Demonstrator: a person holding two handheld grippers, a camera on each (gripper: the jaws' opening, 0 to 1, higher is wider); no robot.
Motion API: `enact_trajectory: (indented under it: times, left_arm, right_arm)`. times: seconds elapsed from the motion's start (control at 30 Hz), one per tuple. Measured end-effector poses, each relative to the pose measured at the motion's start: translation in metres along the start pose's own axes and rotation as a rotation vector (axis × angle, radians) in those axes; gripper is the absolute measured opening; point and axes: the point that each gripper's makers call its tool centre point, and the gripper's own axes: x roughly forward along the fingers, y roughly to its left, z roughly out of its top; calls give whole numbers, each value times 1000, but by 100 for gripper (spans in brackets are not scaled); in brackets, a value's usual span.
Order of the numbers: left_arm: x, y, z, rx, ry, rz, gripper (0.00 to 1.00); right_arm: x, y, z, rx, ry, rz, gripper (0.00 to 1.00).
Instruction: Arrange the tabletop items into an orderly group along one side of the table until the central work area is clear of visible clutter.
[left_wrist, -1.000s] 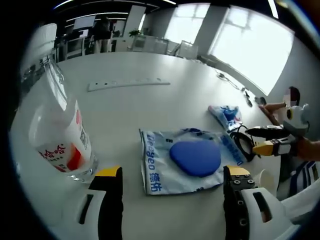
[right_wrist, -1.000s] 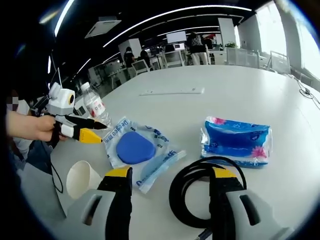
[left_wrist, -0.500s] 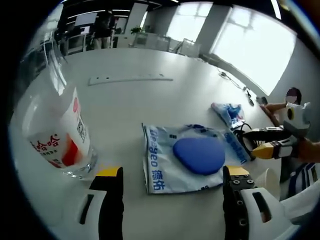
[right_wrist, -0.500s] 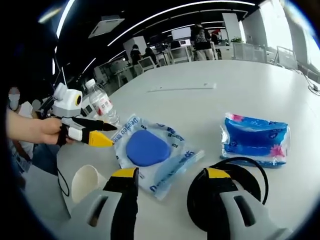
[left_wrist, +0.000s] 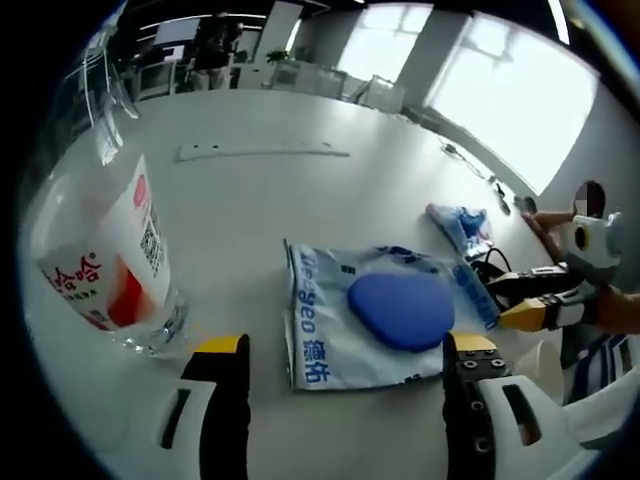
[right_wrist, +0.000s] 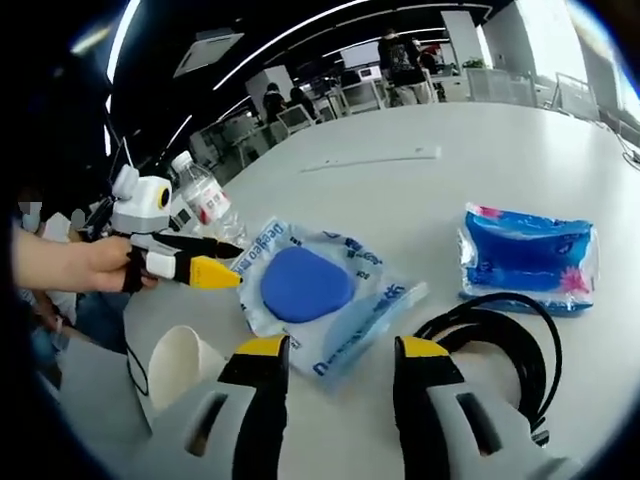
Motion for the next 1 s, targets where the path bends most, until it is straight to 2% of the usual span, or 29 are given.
enact_trajectory:
  times: [0.23, 0.37, 0.47, 0.63, 0.77, 0.9, 0.97, 1.0]
  left_arm:
    - [0, 0, 0, -12, -1, 3, 72]
    - [0, 1, -1, -21, -5, 5, 69]
    - [0, 0, -3, -50, 8, -17, 58]
    - [2, -5, -5, -75, 8, -30, 51]
    - [2, 0, -8, -69, 15, -4, 42]
    - [0, 4, -11, -88, 10, 10, 30]
    - [0, 7, -13, -85, 23, 23, 20]
    - [-3, 14, -18, -52, 51, 60, 14]
  right_arm:
    - [5, 5, -1, 20, 17, 15, 31]
    - [7, 4, -3, 22, 27, 8, 31]
    - [8, 4, -8, 27, 50, 10, 29]
    - [10, 5, -17, 25, 81, 15, 24]
    - [10, 4, -21, 15, 103, 6, 12]
    - [10, 2, -21, 8, 111, -4, 10]
    - [10, 1, -20, -1, 109, -10, 7]
    - [9, 0, -19, 4, 107, -12, 6]
